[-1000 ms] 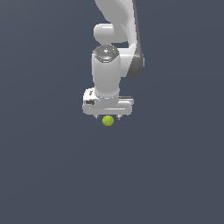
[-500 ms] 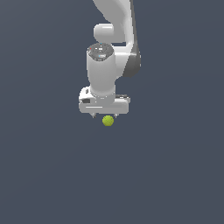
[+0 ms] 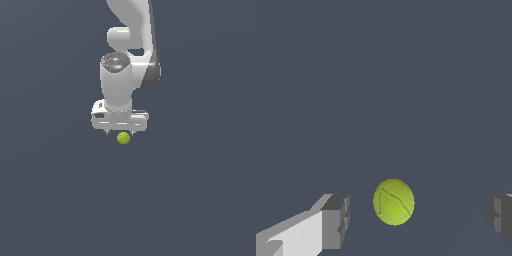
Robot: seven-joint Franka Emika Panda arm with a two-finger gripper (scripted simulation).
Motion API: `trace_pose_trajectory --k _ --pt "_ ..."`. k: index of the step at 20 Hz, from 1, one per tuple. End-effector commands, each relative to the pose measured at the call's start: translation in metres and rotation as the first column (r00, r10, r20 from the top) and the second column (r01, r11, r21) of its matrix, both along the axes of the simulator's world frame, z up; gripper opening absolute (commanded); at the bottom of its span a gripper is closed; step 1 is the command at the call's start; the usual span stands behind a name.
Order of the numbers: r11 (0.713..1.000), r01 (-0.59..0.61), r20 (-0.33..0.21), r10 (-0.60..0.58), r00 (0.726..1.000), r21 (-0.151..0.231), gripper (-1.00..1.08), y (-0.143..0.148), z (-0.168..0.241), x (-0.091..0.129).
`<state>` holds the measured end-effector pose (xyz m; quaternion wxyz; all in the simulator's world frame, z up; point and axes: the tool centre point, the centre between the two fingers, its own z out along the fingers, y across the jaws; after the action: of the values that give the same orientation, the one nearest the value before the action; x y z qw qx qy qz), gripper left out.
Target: Pick up the object and move it to a goal position.
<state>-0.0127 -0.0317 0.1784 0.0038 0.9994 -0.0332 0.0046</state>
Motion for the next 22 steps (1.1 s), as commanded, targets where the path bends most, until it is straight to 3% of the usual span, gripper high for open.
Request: trace_pose_trajectory --k 1,9,22 --pt "0.999 0.032 -0.001 -0.032 0.999 0.002 1.0 0.001 -0.006 -0.004" --pt "0.98 0.199 -0.004 -0.199 0.98 0.008 1.0 0.005 -0.035 -0.023" --pt "0.881 0.474 -0.009 -0.474 0.881 0.009 1.0 0.008 -0.079 -0.063"
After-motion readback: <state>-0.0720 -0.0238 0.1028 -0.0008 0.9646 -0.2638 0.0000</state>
